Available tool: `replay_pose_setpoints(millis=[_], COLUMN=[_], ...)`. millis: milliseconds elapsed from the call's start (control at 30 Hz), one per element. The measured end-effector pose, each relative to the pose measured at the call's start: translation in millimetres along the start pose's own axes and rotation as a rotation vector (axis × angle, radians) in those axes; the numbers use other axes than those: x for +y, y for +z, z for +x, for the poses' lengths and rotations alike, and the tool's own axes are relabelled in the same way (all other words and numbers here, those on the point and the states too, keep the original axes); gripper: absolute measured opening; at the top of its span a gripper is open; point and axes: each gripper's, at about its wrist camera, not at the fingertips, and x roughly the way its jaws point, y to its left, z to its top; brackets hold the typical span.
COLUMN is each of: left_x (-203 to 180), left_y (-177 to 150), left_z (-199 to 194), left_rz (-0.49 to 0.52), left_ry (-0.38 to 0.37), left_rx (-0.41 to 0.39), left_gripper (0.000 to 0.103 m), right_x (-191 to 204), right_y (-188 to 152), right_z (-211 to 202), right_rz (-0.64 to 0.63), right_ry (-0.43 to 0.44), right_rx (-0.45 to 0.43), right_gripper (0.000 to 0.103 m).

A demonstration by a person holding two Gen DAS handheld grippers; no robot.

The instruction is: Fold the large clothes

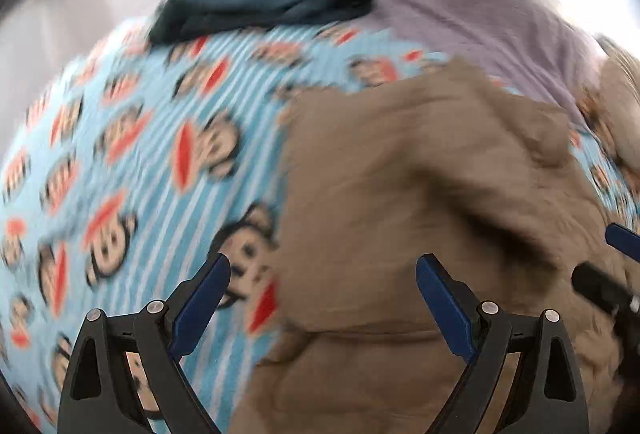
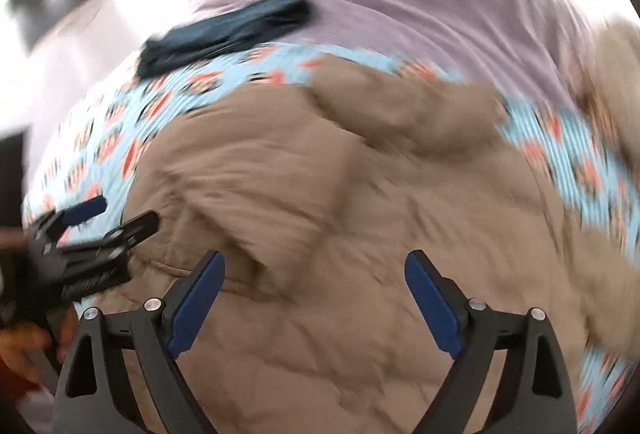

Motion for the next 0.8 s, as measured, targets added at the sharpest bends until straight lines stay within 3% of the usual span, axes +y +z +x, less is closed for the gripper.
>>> replay_pose_setpoints(millis=[100, 233, 367, 500, 567, 700, 733, 767, 800], left_x=[4, -11, -7, 17, 28, 44, 43, 39, 33], left_y=[-9, -20, -12, 23, 42, 68, 71, 72, 75], left_z=[12, 22, 22, 10, 14, 59, 66, 65, 64], left_rz=[-0.004, 0.003, -0.007, -0.065, -0.104, -0.225, -0.251, -0.244, -0.215], left_ry=[0.001, 0.005, -0.033, -0.147, -0.175, -0.281, -0.324, -0.344, -0.355], left_rx=[0.015, 0.021, 0.048, 0.009, 0.021, 0.191, 0.210, 0.198, 0.194], left_gripper=[0.095, 0.095, 0.095, 0.095, 0.095, 0.093, 0.088, 0.063, 0.038], right_x=[38, 34, -48, -149, -172, -184, -184, -187, -189], right_y=[14, 20, 22, -17, -35, -39, -38, -37, -37], right_z=[24, 40, 38, 47, 50, 46, 47, 49, 52], right_rz=[-0.154, -0.154, 0.187, 0.649, 0.744, 0.777, 0.790, 0.810, 0.831], right_ry=[-0.084, -0.167, -0.224, -0.092, -0.015, 0.062, 0.079, 0.097, 0.113], right_rx=[-0.029, -0.077, -0.071, 0.053, 0.068, 0.040, 0.039, 0.041, 0.048], right_gripper=[0.093, 0.093, 0.092, 0.092, 0.091, 0.091, 0.089, 0.080, 0.063])
